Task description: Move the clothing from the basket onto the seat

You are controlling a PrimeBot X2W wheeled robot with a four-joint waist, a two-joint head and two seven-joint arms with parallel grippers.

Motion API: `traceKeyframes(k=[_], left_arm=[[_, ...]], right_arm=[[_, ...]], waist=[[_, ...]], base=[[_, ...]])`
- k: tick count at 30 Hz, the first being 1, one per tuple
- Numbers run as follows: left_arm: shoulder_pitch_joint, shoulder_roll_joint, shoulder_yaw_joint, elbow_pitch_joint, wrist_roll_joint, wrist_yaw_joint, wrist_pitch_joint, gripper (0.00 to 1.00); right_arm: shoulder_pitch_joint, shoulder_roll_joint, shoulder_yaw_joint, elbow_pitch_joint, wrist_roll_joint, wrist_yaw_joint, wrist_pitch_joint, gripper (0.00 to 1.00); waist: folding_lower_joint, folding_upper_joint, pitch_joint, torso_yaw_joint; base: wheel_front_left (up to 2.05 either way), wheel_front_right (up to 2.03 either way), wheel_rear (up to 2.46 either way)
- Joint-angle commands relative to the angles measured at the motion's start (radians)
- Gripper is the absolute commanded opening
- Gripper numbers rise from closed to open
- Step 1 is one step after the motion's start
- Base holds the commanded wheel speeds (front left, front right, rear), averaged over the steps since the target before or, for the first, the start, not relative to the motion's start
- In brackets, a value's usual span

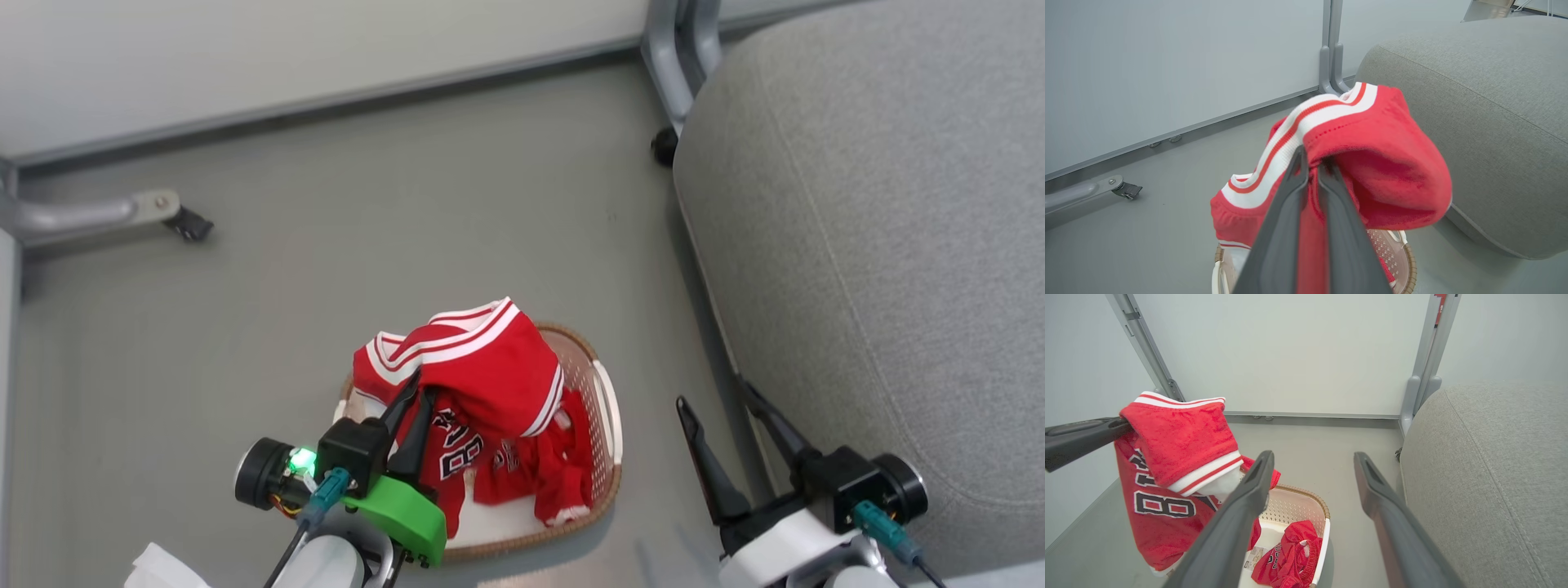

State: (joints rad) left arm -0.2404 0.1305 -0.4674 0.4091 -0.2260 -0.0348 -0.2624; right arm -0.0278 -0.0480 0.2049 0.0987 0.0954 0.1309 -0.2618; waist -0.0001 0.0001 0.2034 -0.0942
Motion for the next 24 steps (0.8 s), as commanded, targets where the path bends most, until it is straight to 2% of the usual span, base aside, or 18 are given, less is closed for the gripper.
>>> traceKeyframes(k=[1,15,24], left_arm=[[0.03,-0.008,0.014,-0.017,0.012,-0.004,-0.004,0.0],[0.047,-0.043,0.049,-0.153,0.059,-0.043,-0.004,0.0],[0.027,-0.068,0.036,-0.166,0.023,-0.047,-0.004,0.0]], right_arm=[[0.028,-0.004,0.007,0.009,0.001,0.0,-0.005,1.0],[0.032,-0.004,0.093,0.046,0.007,0.0,-0.005,1.0],[-0.031,-0.004,0.23,0.105,0.059,0.0,-0.005,1.0]], waist=[[0.0001,-0.0001,-0.156,-0.001],[0.0001,-0.0001,-0.202,-0.016],[0.0001,-0.0001,-0.205,-0.02]], base=[[0.0,0.0,0.0],[0.0,0.0,0.0],[0.0,0.0,0.0]])
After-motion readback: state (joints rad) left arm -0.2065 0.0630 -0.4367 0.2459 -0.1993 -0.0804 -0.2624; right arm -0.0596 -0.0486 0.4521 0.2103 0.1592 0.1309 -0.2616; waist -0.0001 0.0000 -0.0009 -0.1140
